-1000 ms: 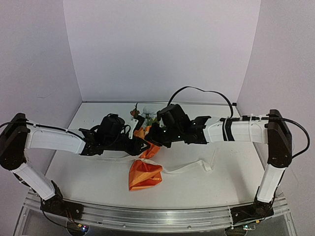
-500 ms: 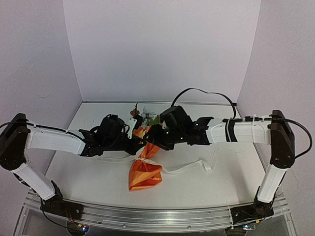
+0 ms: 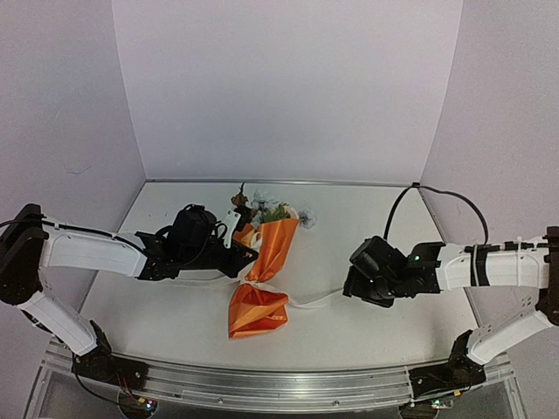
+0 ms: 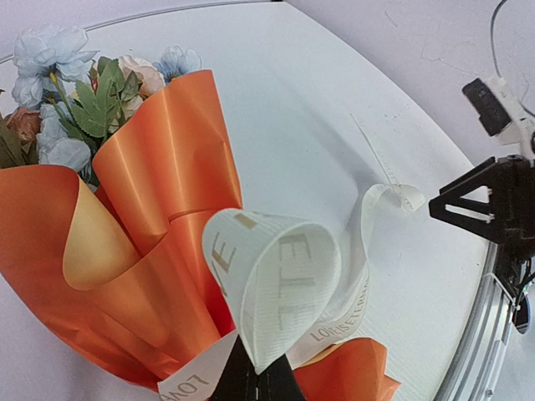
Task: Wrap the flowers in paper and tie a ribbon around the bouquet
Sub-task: Pick up the half-tied ribbon from the folded bouquet.
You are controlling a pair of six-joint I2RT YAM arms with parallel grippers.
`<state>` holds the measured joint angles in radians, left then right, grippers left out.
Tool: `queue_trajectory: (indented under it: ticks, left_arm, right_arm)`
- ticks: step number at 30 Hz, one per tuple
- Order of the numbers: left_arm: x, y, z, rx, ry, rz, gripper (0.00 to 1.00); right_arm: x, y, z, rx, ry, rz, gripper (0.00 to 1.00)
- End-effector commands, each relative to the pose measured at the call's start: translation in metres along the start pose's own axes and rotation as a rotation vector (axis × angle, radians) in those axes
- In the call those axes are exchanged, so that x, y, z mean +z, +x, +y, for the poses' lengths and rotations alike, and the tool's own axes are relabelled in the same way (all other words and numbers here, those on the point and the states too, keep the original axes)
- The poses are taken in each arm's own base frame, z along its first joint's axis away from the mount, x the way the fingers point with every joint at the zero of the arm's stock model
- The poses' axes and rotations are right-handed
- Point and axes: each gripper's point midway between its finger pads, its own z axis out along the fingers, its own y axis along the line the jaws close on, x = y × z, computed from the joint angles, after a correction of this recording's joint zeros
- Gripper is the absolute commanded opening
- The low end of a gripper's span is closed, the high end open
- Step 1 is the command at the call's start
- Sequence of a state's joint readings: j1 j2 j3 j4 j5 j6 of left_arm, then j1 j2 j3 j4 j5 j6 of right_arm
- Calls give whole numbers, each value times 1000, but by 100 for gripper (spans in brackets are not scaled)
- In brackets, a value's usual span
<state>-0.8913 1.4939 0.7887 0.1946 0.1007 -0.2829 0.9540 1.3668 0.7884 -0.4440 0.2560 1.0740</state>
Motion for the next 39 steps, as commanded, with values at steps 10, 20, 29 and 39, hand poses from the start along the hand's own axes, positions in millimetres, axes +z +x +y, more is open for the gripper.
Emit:
queue_trajectory:
  ticks: [10,20,29,39]
  left_arm:
    - [-11,-21,-15,65,62,-67,0]
    - [-12,-19,-18,86,79,-58,0]
    - [-25,-13,-27,165,140,-105,0]
    - [-56,-7,-28,281,156,-265,0]
  right_arm:
    - [31,-17,-54,-81,220,-7,59]
    - [40,-28,-34,-92,184,5,10]
    - [-22,-109,138,-156,-247,1,0]
    - [-48,-118,334,-109,-746,249,0]
